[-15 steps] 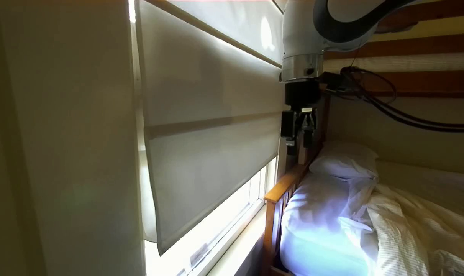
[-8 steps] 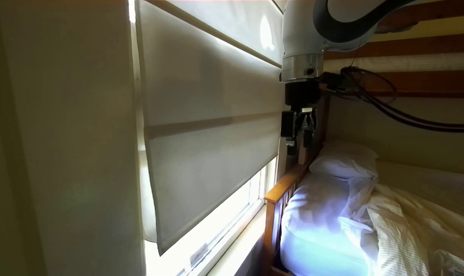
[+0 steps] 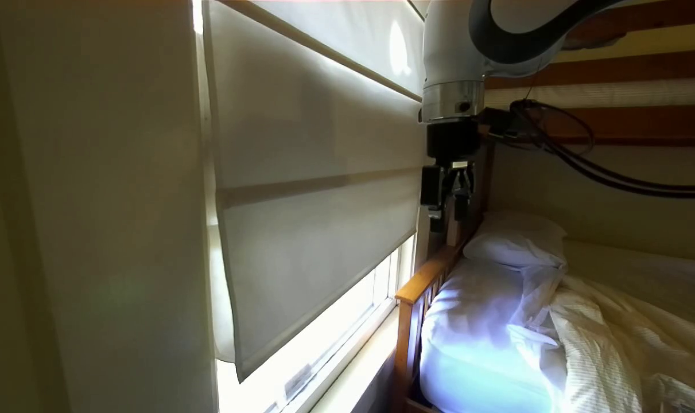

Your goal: Close the blinds of the window

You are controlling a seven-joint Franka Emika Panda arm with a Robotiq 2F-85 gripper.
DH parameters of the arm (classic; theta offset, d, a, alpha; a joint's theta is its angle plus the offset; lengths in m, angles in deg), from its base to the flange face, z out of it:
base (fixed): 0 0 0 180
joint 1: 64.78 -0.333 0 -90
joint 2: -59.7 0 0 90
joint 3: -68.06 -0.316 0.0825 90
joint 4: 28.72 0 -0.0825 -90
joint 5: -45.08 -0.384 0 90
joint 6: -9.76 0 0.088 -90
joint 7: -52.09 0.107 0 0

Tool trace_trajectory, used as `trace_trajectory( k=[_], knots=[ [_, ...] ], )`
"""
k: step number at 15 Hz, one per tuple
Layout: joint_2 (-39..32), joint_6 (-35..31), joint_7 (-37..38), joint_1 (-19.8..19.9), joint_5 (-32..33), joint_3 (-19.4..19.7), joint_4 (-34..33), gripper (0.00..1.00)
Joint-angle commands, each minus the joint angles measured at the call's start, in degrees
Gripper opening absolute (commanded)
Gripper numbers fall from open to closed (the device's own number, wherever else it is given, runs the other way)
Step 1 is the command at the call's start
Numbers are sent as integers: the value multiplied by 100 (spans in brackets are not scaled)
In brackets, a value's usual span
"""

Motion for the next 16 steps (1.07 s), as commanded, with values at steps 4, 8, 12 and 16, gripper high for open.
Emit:
trace_trajectory(
  k=[4,8,12,16],
  knots=[
    [464,-455,25,123,105,426,217,100],
    [887,-644,-535,313,281,875,165,100],
    [1251,-75,-1345,554,1066,1171,-89,100],
    [1297,-31,-1355,626,1147,1331,-236,100]
  ],
)
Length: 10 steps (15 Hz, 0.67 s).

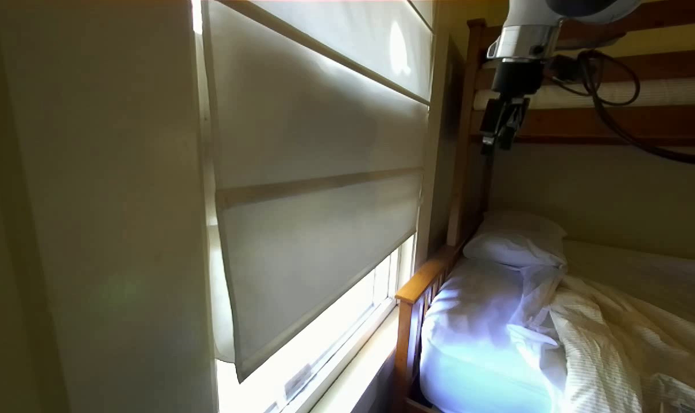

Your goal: Close the blinds of the window

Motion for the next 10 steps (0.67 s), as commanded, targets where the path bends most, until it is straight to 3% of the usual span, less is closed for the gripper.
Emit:
trace_trajectory(
  k=[1,5,7,10],
  knots=[
    [58,77,-65,8,2,81,-96,100],
    [118,130,-122,16,-2,138,-180,100],
    [162,-510,-102,99,138,221,-293,100],
    [-9,-1103,-414,212,252,459,-1034,100]
  ],
)
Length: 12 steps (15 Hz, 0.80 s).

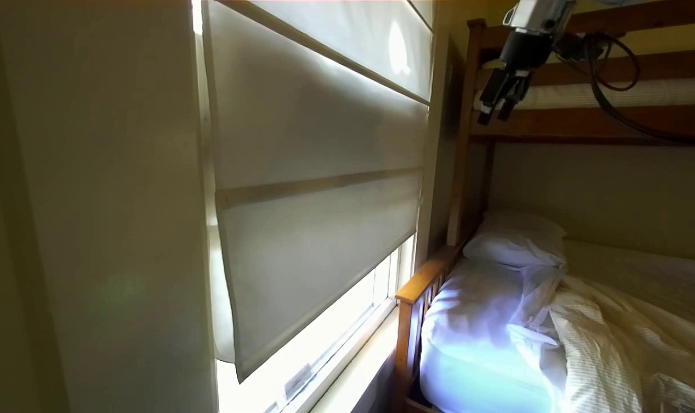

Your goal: Close the blinds of the window

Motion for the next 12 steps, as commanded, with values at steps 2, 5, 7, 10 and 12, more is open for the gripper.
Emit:
trace_trajectory(
  k=[2,5,7,10,12],
  knots=[
    [-318,-792,-382,109,-54,432,-1204,100],
    [-796,-1366,-336,230,-134,758,-2084,100],
    [-1269,-1565,-231,373,-113,943,-2641,100],
    [-2042,-1480,73,723,59,1051,-3388,100],
    [-1568,-1606,-197,661,-62,1010,-2800,100]
  ],
)
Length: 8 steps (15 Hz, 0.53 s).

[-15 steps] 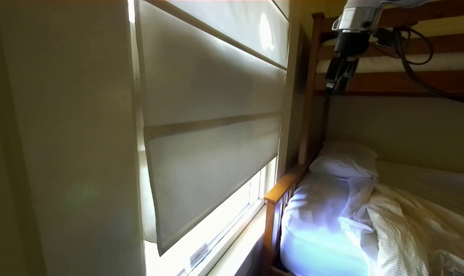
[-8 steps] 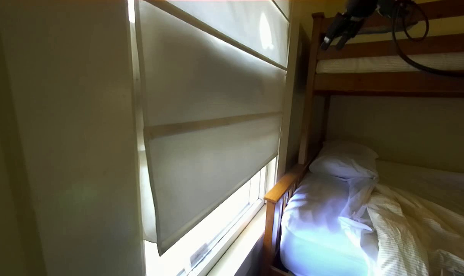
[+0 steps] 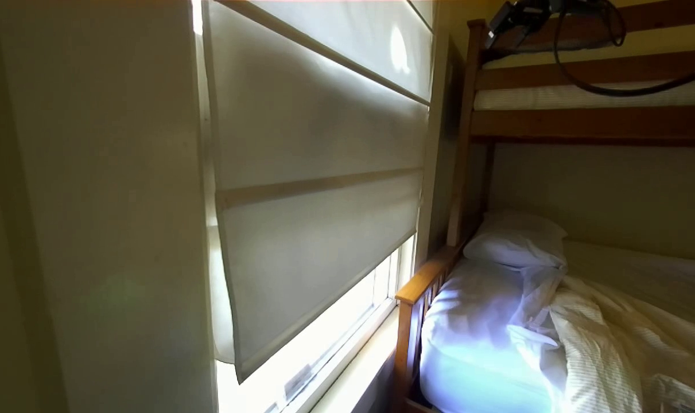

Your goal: Close the blinds of the window

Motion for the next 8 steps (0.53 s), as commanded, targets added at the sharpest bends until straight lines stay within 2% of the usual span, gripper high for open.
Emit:
trace_trajectory(
  k=[1,6,8],
  knots=[
    [-84,2,-38,91,-57,-56,-42,100],
    [-74,-73,-4,133,28,-88,-77,100],
    [-367,32,-194,171,-26,66,-468,100]
  ],
)
